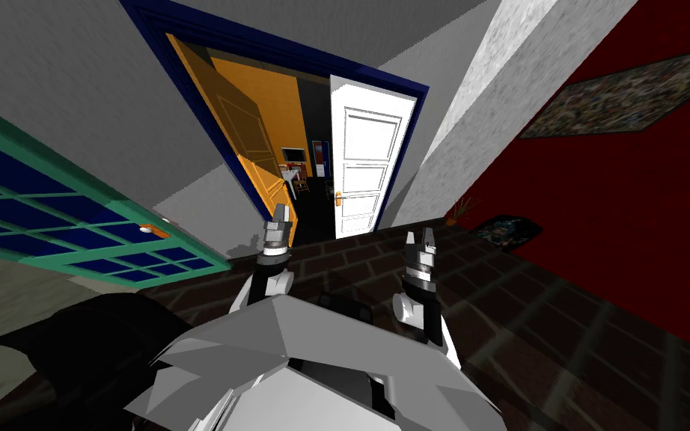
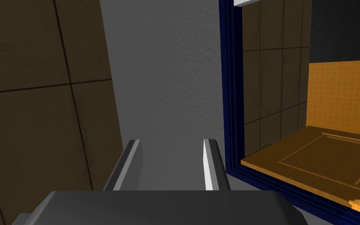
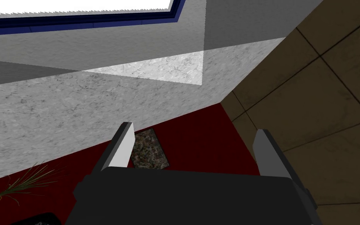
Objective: Push the door open
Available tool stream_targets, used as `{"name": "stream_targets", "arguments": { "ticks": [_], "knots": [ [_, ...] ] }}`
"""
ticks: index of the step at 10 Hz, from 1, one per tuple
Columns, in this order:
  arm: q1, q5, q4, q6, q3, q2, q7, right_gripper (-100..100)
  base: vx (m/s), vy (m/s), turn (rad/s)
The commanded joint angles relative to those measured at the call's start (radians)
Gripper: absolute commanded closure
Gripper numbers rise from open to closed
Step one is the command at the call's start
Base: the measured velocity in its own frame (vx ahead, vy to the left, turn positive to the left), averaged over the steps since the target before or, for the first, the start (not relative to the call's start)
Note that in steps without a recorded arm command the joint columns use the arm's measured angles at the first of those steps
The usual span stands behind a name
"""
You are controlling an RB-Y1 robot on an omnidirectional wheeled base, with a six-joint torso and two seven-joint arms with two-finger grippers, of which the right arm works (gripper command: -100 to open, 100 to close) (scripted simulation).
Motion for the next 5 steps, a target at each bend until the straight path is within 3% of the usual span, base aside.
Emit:
{"name": "stream_targets", "arguments": {
  "ticks": [1, 5],
  "knots": [
    [-0.018, -0.003, 0.039, 0.002, 0.027, -0.013, -0.014, -100, 0.179, 0.037, -0.090],
    [-0.083, -0.005, 0.136, 0.015, 0.087, -0.026, -0.036, -100, 0.164, 0.061, -0.073]
  ]
}}
